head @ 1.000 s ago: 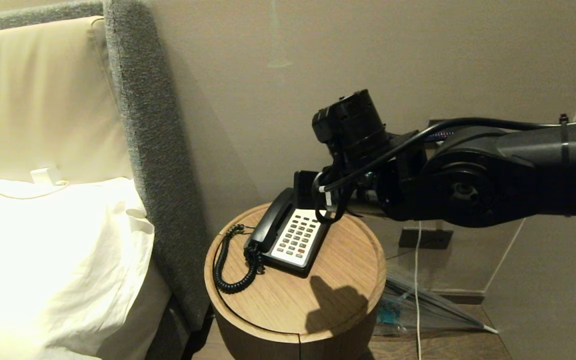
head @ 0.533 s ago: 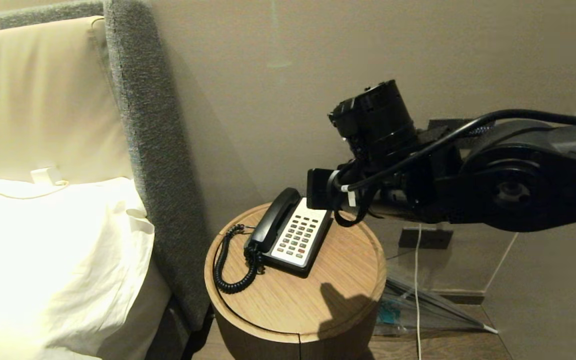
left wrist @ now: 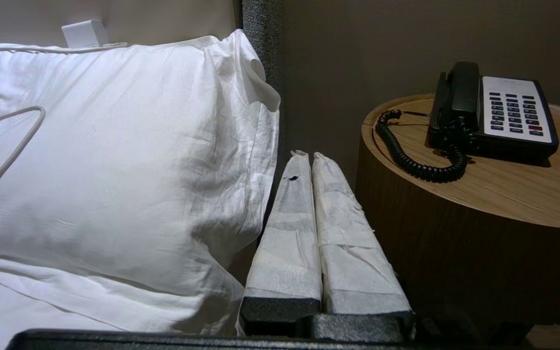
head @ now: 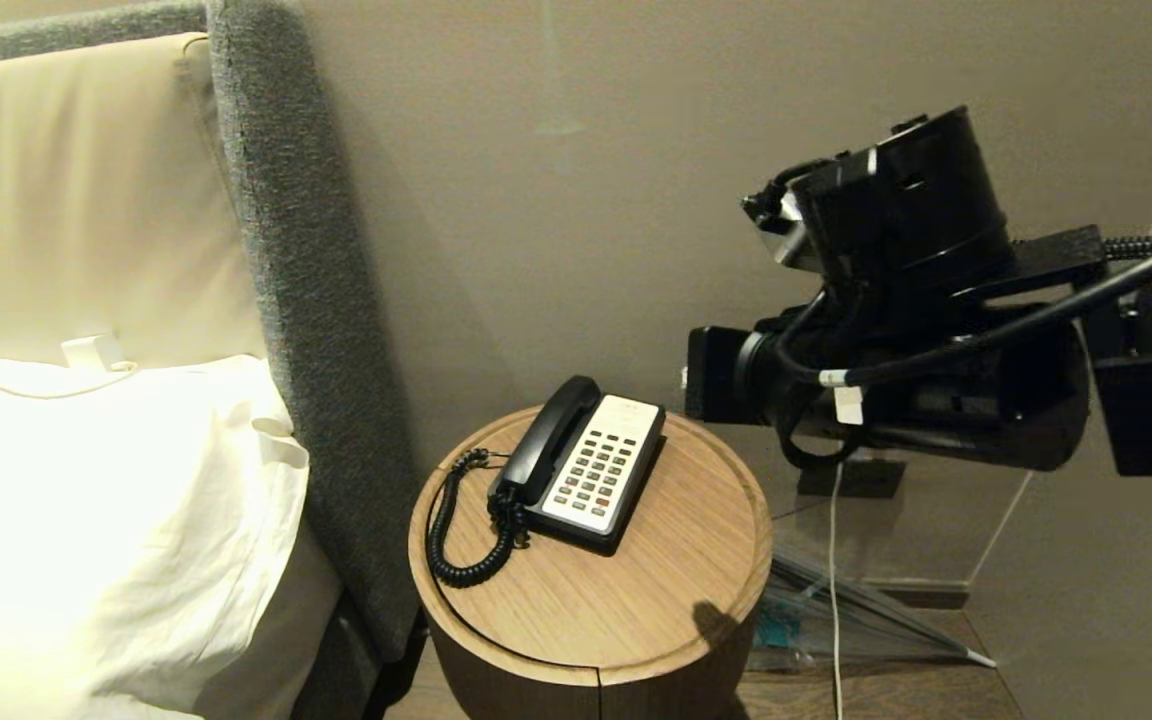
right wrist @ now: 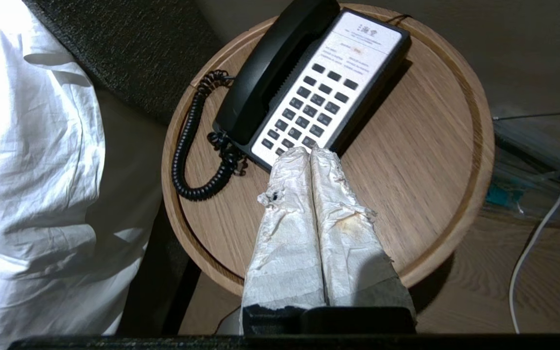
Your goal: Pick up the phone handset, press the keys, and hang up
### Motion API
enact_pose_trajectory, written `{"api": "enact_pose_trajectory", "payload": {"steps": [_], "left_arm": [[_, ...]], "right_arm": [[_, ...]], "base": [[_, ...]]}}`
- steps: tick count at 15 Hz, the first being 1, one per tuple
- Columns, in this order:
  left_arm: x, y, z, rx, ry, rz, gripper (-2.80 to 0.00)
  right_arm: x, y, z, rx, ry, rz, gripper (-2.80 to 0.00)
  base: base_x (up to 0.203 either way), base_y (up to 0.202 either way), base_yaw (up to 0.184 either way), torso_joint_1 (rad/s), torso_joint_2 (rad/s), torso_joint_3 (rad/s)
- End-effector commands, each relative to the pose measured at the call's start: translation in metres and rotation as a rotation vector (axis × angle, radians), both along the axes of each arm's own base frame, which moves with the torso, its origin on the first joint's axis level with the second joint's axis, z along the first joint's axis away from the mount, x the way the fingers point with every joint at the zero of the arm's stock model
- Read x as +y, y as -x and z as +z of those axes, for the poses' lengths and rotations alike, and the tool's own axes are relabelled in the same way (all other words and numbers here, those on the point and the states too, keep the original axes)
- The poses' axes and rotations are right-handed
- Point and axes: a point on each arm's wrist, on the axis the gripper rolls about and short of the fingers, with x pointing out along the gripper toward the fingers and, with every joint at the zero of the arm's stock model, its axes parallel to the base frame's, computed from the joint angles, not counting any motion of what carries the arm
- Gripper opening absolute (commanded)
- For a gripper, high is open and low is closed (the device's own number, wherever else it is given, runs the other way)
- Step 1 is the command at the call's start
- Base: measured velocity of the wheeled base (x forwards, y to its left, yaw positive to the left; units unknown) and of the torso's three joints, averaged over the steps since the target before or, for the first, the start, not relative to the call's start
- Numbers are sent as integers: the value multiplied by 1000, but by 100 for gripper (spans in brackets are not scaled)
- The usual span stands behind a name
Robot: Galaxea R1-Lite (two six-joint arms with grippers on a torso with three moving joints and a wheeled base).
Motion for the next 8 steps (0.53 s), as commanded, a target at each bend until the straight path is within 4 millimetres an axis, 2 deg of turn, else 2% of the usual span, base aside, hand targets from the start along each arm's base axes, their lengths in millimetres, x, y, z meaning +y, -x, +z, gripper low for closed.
{"api": "enact_pose_trajectory", "payload": {"steps": [1,3,5,7,8], "left_arm": [[0,-3,-11,37,0,0,-280],[0,-3,-11,37,0,0,-280],[0,-3,-11,37,0,0,-280],[0,-3,-11,39,0,0,-280],[0,-3,-11,37,0,0,-280]], "right_arm": [[-20,12,9,-13,-28,-24,-280],[-43,24,18,-31,-53,-51,-280],[-77,42,21,-48,-71,-103,-280],[-122,68,19,-78,-93,-194,-280],[-148,83,12,-91,-99,-267,-280]], "base": [[0,0,0,0,0,0],[0,0,0,0,0,0],[0,0,0,0,0,0],[0,0,0,0,0,0],[0,0,0,0,0,0]]}}
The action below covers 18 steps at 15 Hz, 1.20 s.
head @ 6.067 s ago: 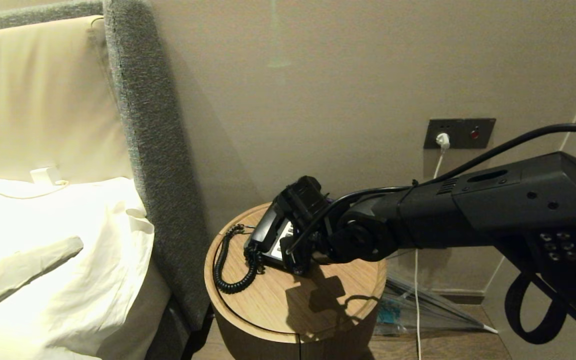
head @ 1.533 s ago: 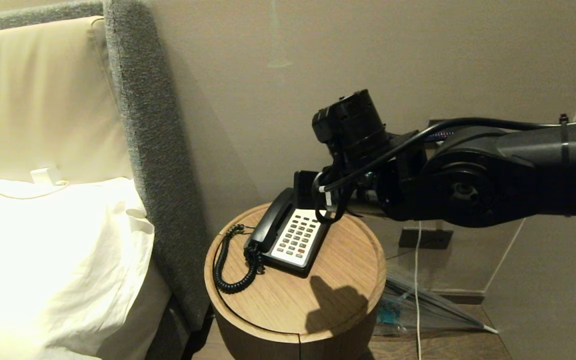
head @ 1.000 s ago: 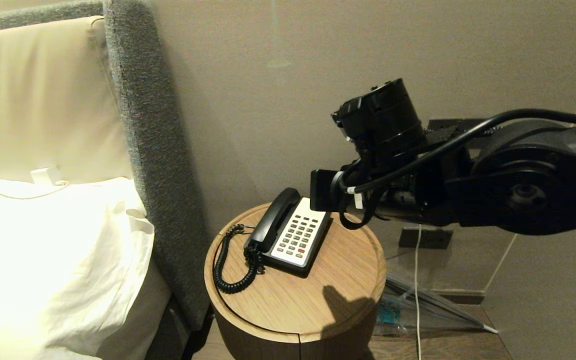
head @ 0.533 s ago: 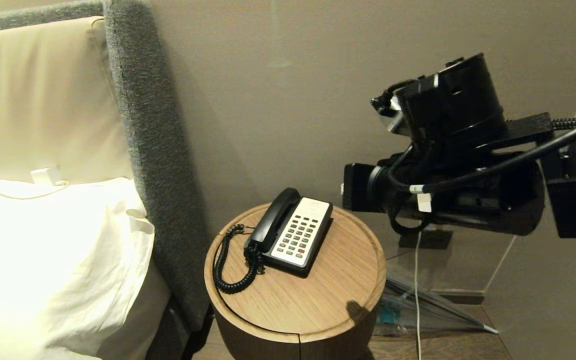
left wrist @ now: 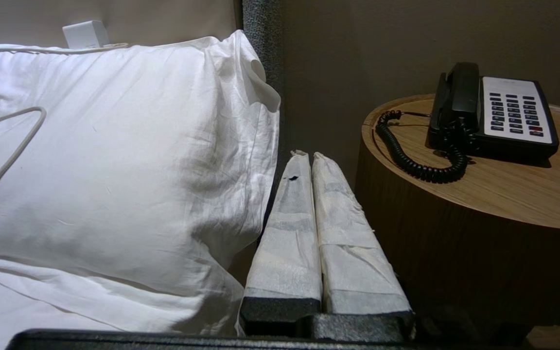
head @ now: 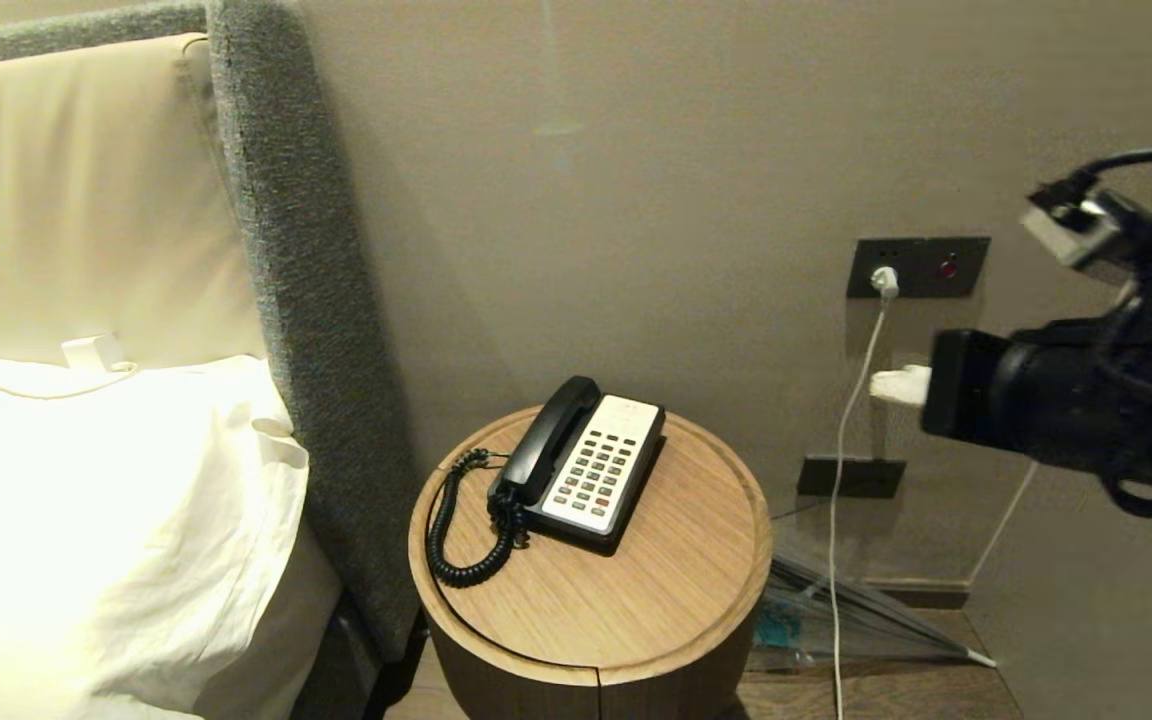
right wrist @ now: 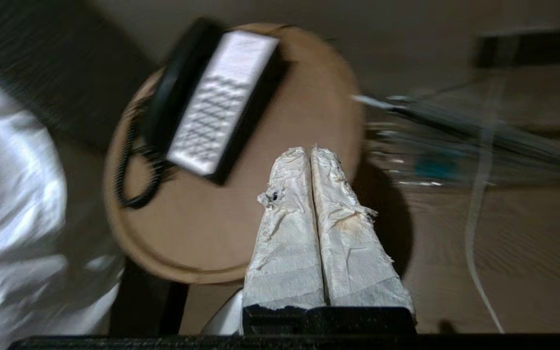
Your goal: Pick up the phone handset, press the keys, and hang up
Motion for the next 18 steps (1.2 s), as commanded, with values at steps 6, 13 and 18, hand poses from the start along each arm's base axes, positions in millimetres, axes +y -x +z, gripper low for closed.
{"api": "enact_pose_trajectory", "payload": {"steps": [6,13,18], "left_arm": [[0,-3,-11,38,0,-1,-280],[0,-3,-11,38,0,0,-280],[0,-3,-11,38,0,0,-280]], "right_arm": [[-121,170,-71,-287,-70,-288,-280],[-119,202,-177,-409,191,-209,-280],[-119,196,-184,-541,259,-176,-280]], "base": [[0,0,0,0,0,0],[0,0,0,0,0,0],[0,0,0,0,0,0]]}}
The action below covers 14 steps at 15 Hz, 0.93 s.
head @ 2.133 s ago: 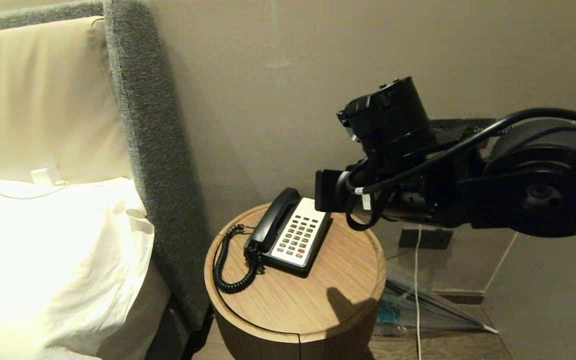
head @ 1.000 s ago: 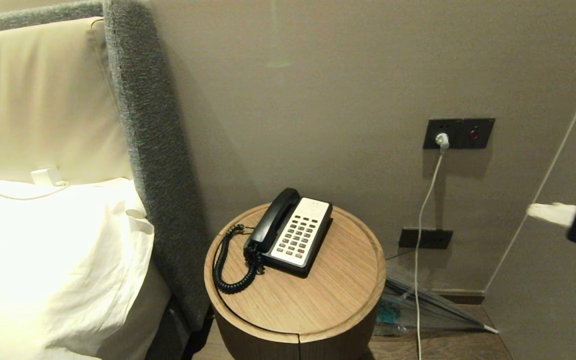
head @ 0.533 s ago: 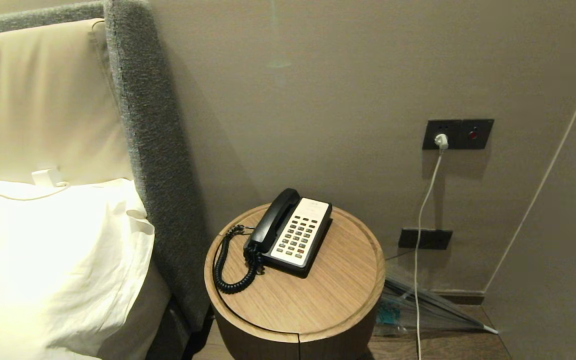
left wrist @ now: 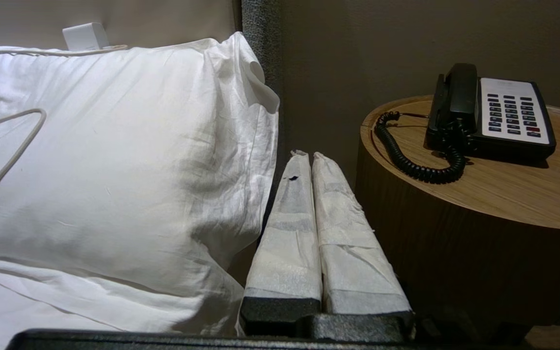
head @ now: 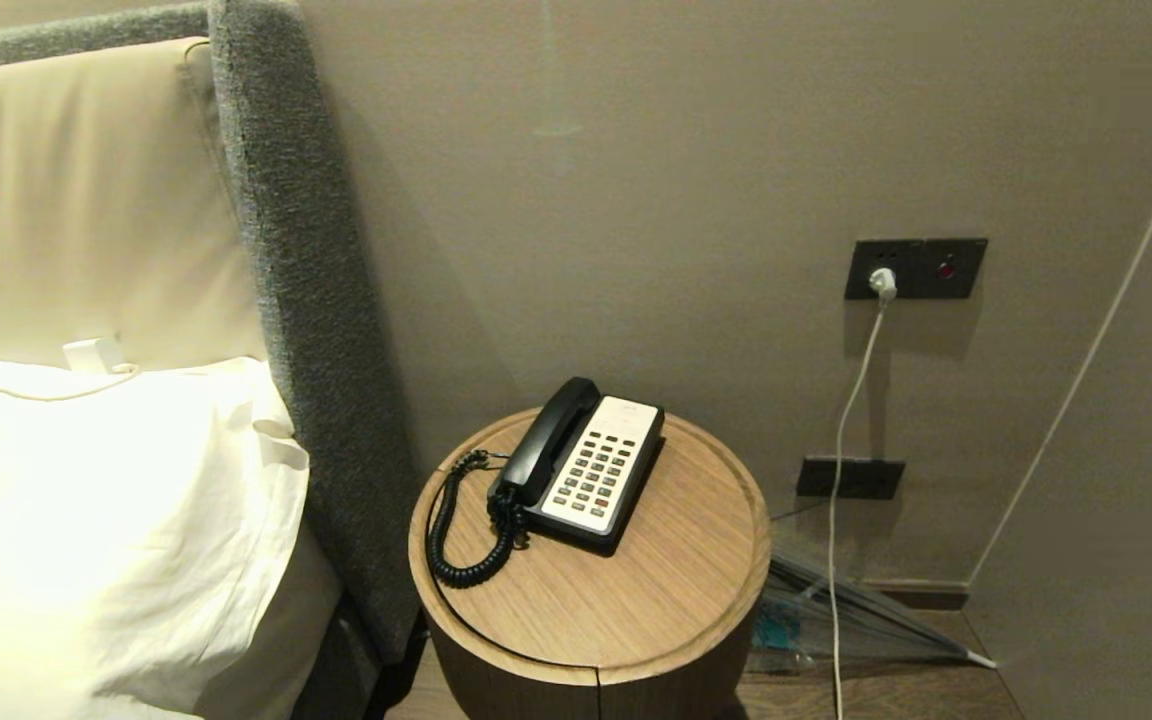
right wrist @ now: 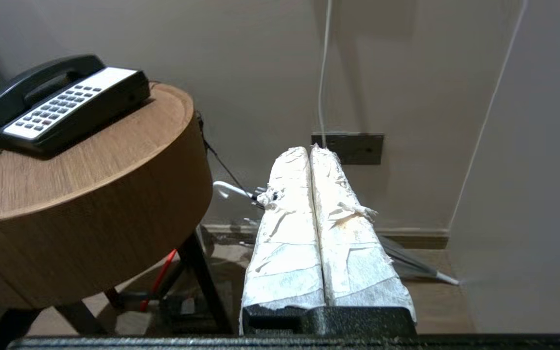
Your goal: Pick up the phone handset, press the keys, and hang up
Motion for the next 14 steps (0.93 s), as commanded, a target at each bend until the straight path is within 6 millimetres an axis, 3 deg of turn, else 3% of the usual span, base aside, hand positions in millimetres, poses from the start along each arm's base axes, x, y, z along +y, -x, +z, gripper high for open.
{"api": "enact_pose_trajectory", "payload": {"steps": [1,14], "left_arm": [[0,-3,-11,39,0,1,-280],[0,-3,-11,42,9,0,-280]], "right_arm": [[0,-1,-8,5,6,3,-280],[0,-1,-8,2,-5,0,-280]], "base": [[0,0,0,0,0,0],[0,0,0,0,0,0]]}}
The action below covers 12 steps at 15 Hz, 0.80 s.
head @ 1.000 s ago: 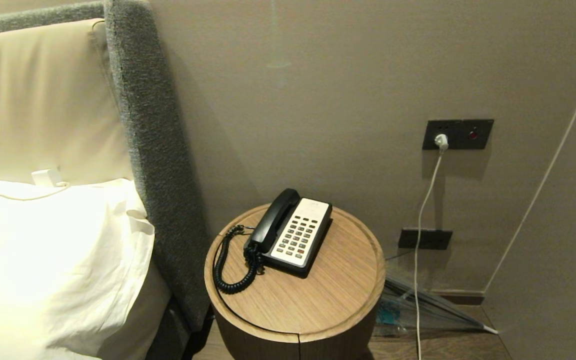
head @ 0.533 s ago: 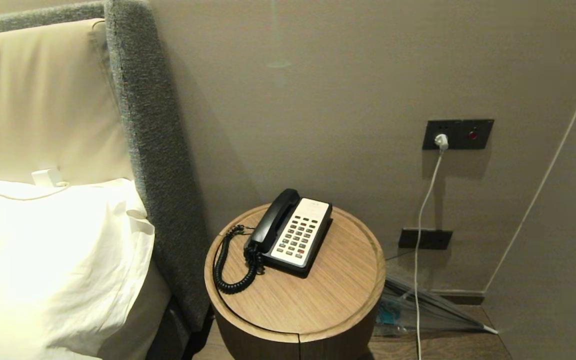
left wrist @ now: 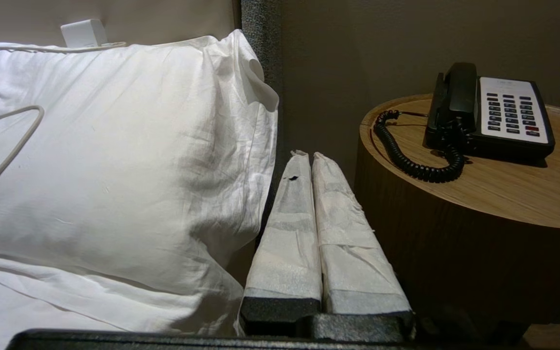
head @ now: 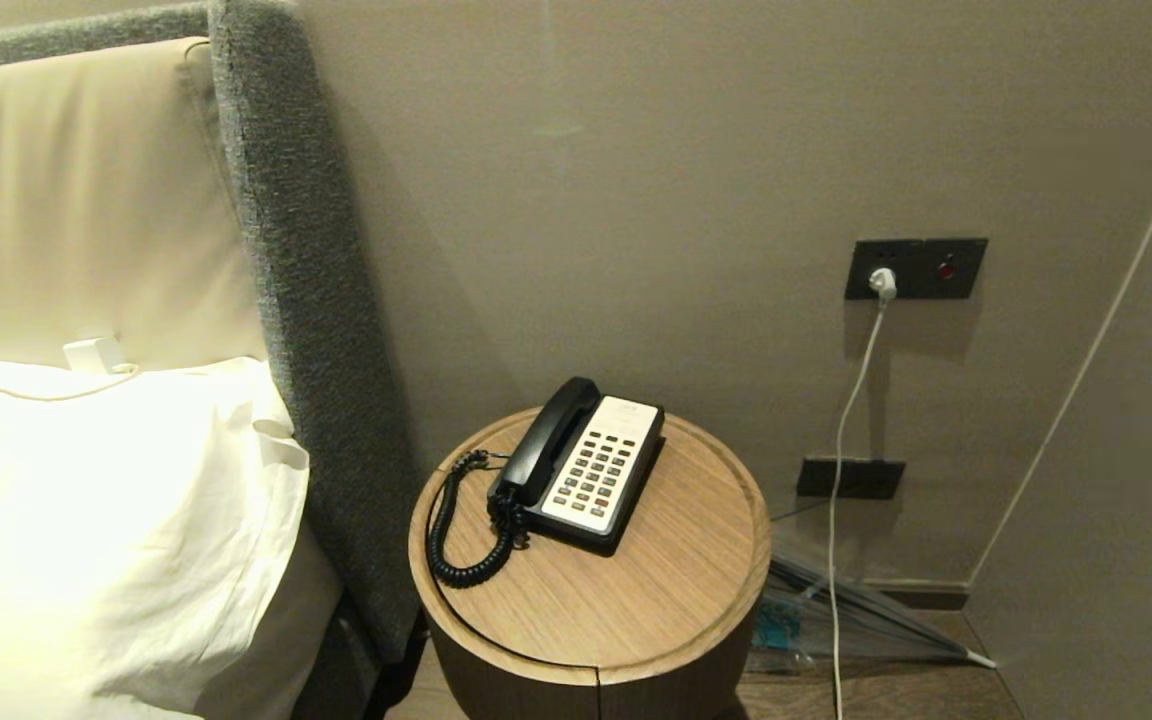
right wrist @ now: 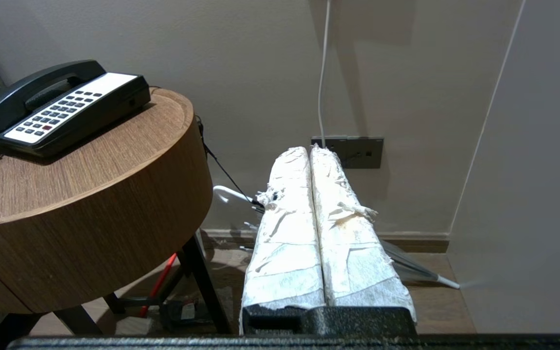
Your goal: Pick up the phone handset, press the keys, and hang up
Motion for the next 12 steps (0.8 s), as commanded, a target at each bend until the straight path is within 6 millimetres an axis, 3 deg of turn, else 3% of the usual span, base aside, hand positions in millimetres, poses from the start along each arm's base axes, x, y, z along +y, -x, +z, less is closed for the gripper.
{"api": "enact_pose_trajectory", "payload": {"steps": [1,6,12], "left_arm": [[0,-3,-11,38,9,1,-280],[0,-3,-11,35,19,1,-280],[0,-3,-11,35,28,0,-280]], "right_arm": [[0,-2,-6,23,0,0,-280],[0,-2,-6,23,0,0,-280],[0,-2,-6,22,0,0,-280]], "base": [[0,0,0,0,0,0],[0,0,0,1,1,26],[0,0,0,2,1,184]]}}
